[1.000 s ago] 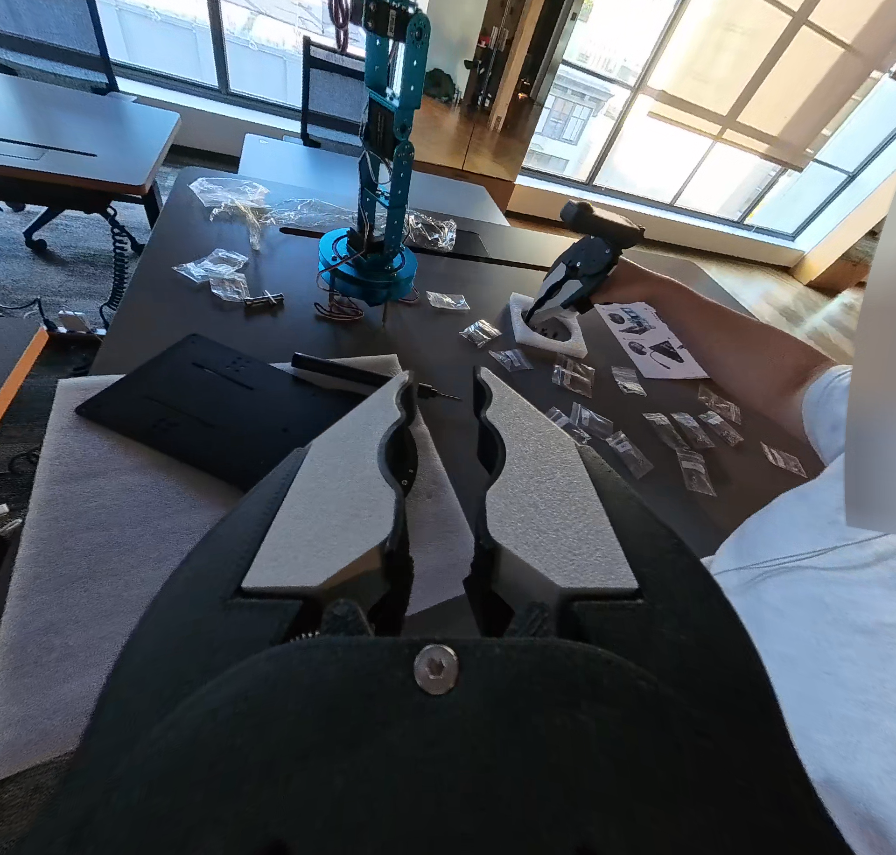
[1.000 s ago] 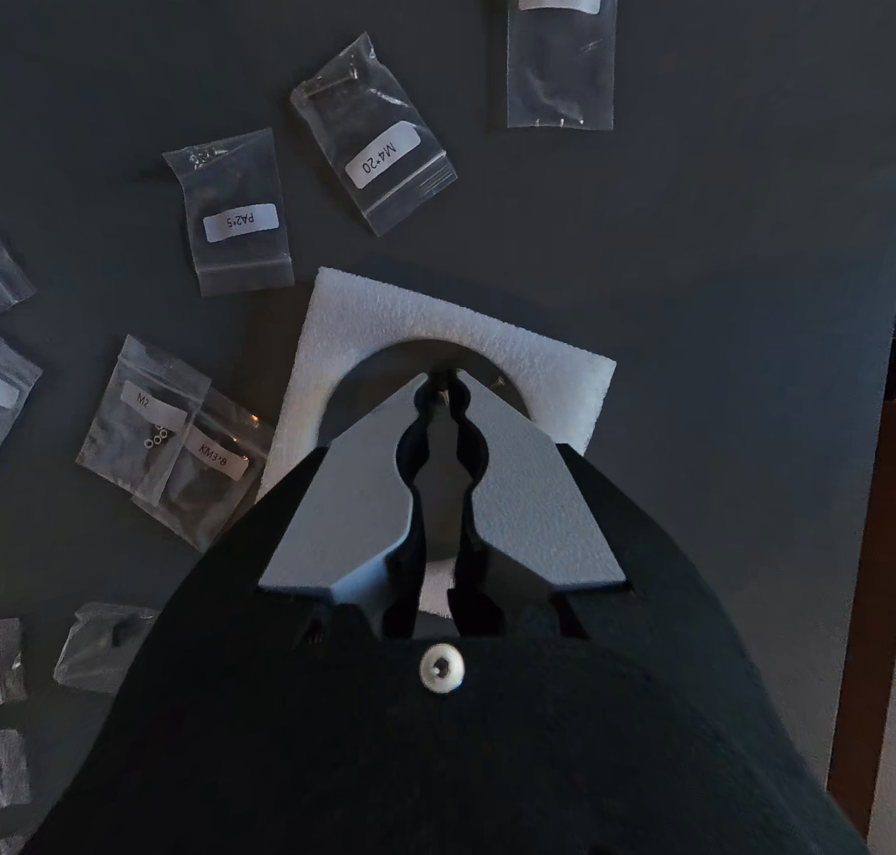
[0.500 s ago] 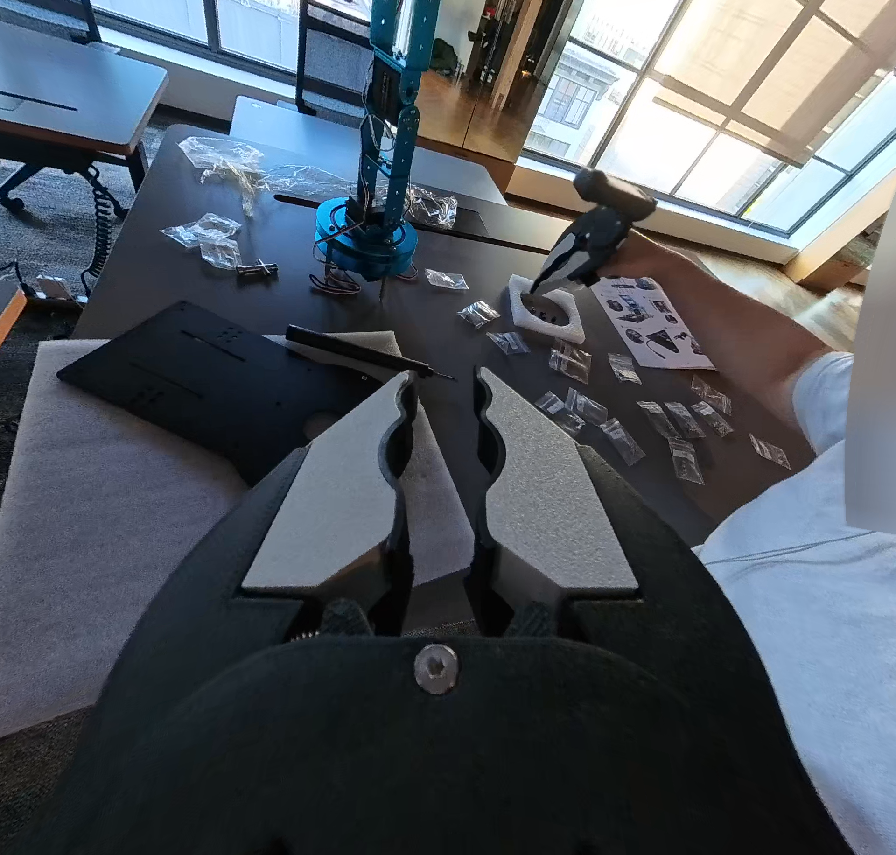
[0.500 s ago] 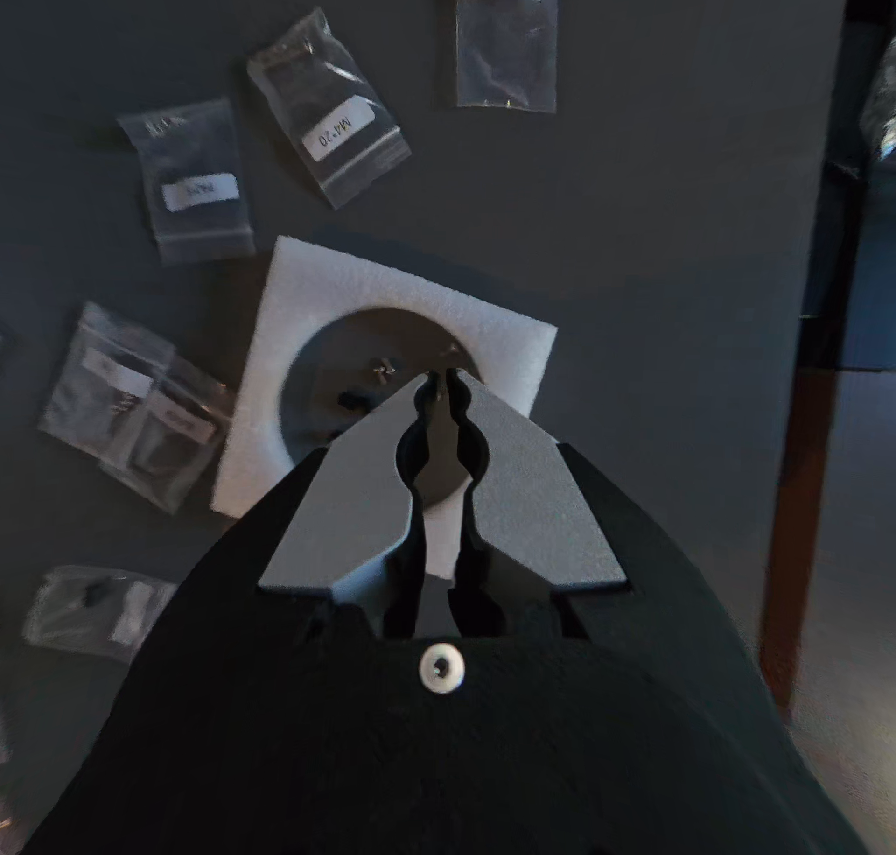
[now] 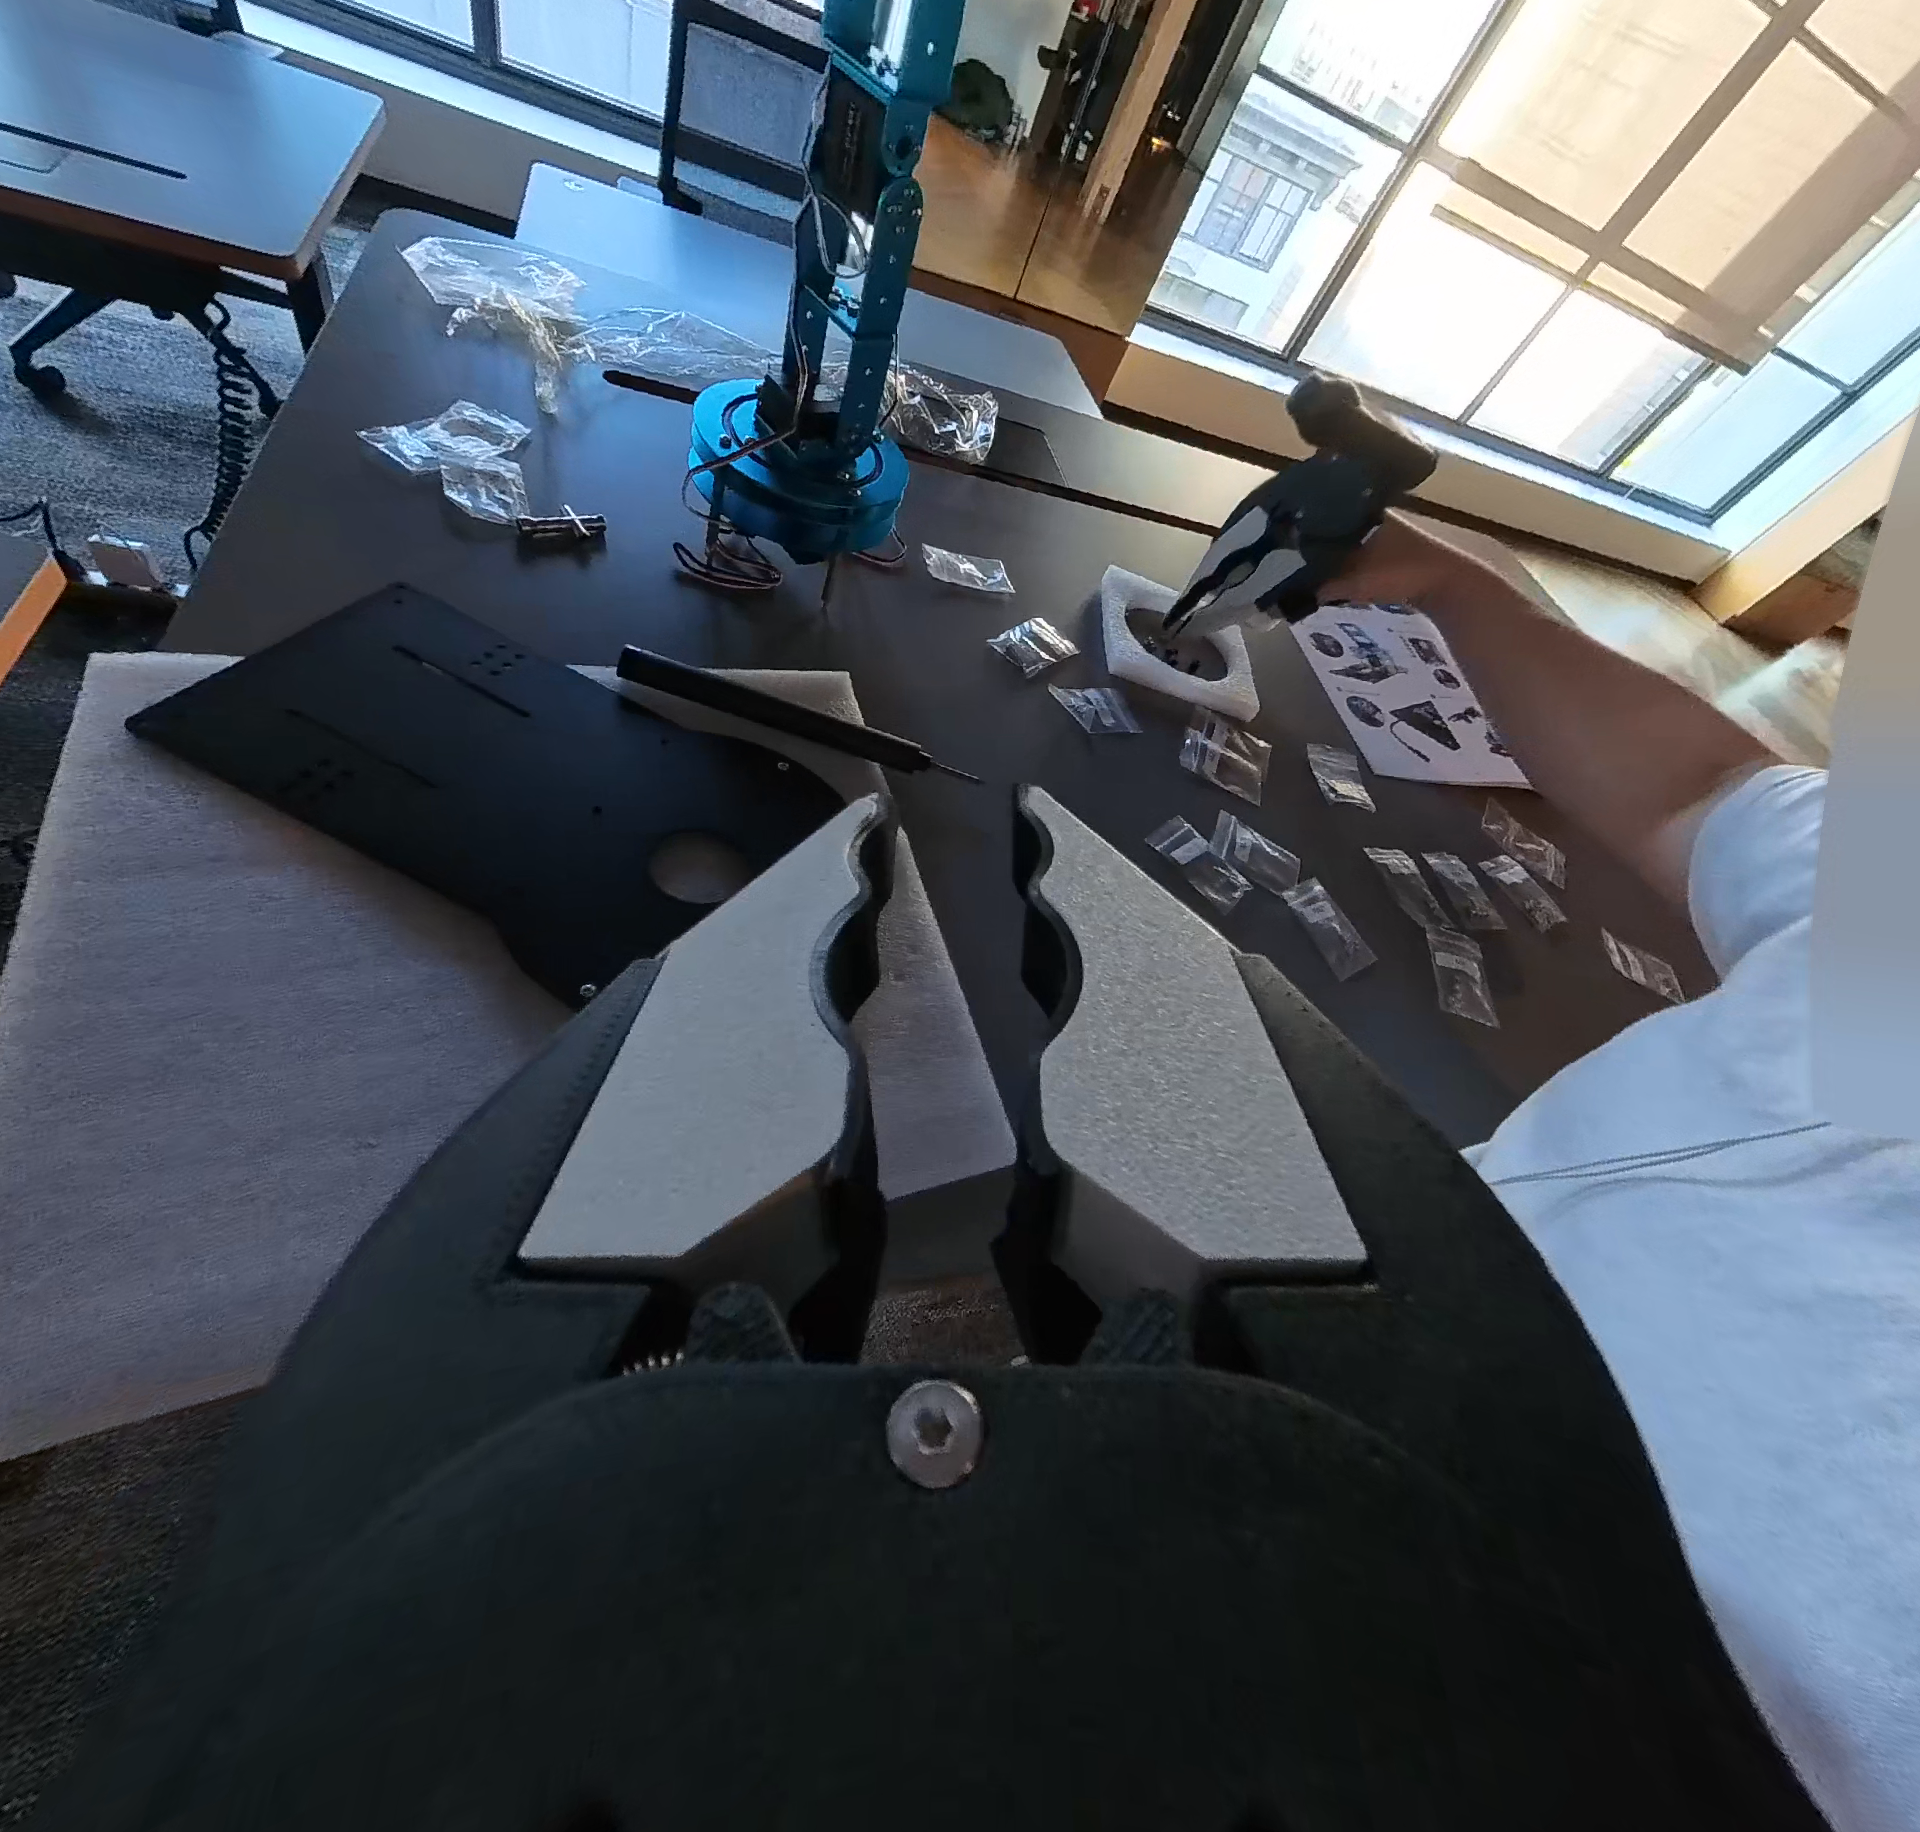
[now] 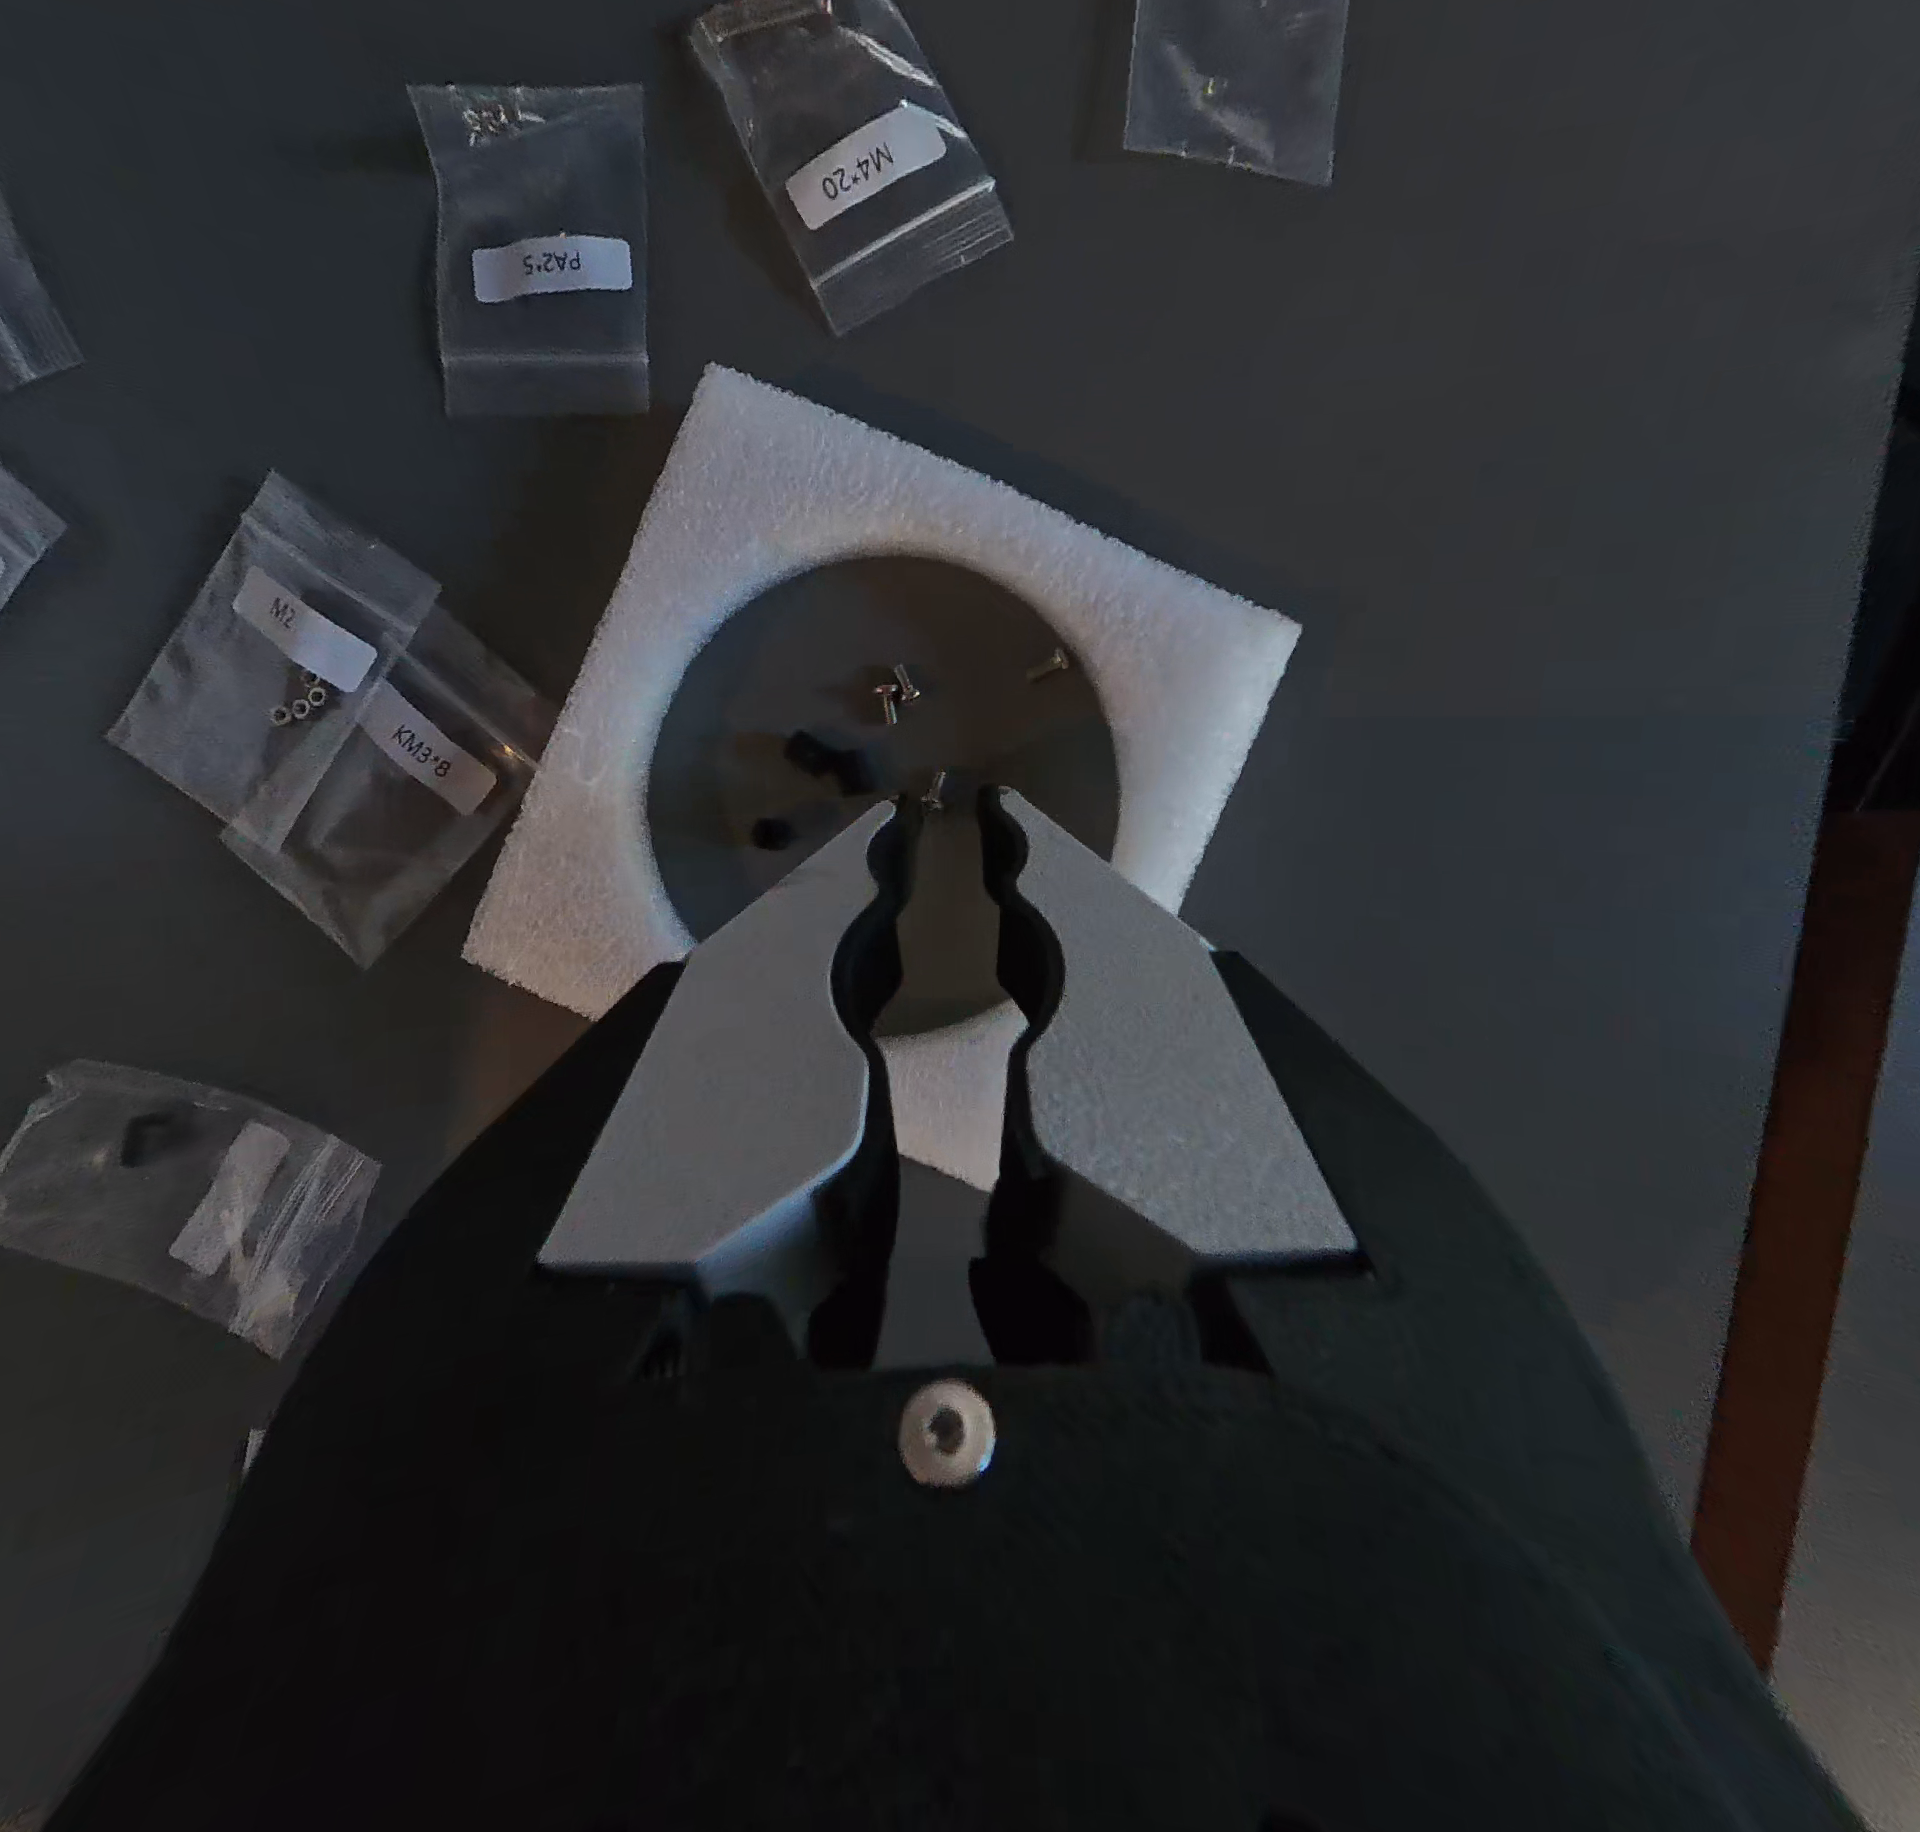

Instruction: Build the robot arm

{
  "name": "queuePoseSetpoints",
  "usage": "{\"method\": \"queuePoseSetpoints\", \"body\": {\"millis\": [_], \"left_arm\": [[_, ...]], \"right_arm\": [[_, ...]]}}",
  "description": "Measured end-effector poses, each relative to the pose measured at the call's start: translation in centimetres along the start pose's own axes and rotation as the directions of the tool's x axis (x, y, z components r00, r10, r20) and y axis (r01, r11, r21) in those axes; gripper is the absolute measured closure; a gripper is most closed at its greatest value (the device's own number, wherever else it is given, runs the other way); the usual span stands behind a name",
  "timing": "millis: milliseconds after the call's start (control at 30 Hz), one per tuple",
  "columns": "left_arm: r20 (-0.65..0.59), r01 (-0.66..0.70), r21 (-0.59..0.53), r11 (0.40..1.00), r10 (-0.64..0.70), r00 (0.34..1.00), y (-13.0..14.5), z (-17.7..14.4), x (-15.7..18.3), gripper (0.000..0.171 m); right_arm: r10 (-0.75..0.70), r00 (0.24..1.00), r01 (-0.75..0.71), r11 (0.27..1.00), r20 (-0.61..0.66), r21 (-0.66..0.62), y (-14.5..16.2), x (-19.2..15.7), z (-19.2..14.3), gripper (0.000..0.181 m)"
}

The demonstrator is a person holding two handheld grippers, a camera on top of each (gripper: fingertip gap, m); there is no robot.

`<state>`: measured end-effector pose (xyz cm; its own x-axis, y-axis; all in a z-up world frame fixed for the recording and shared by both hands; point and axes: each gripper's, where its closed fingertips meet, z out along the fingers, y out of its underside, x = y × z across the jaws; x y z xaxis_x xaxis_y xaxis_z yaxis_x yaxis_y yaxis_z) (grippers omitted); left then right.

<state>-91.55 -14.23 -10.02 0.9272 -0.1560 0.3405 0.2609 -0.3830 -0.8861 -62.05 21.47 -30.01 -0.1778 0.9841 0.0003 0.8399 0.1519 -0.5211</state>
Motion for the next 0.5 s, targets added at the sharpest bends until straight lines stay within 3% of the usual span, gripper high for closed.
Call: {"method": "queuePoseSetpoints", "body": {"millis": [333, 500], "left_arm": [[0.005, -0.016, -0.034, 0.999, 0.016, 1.0, 0.3, 0.6, 0.7, 0.151], [0.007, -0.021, -0.047, 0.999, 0.022, 1.0, 0.0, 1.3, 0.7, 0.151]], "right_arm": [[0.047, 0.998, -0.044, 0.996, -0.029, 0.081, -0.3, -0.4, 0.5, 0.179], [0.058, 0.994, -0.053, 0.997, -0.096, 0.062, -0.8, -0.6, 0.3, 0.18]]}}
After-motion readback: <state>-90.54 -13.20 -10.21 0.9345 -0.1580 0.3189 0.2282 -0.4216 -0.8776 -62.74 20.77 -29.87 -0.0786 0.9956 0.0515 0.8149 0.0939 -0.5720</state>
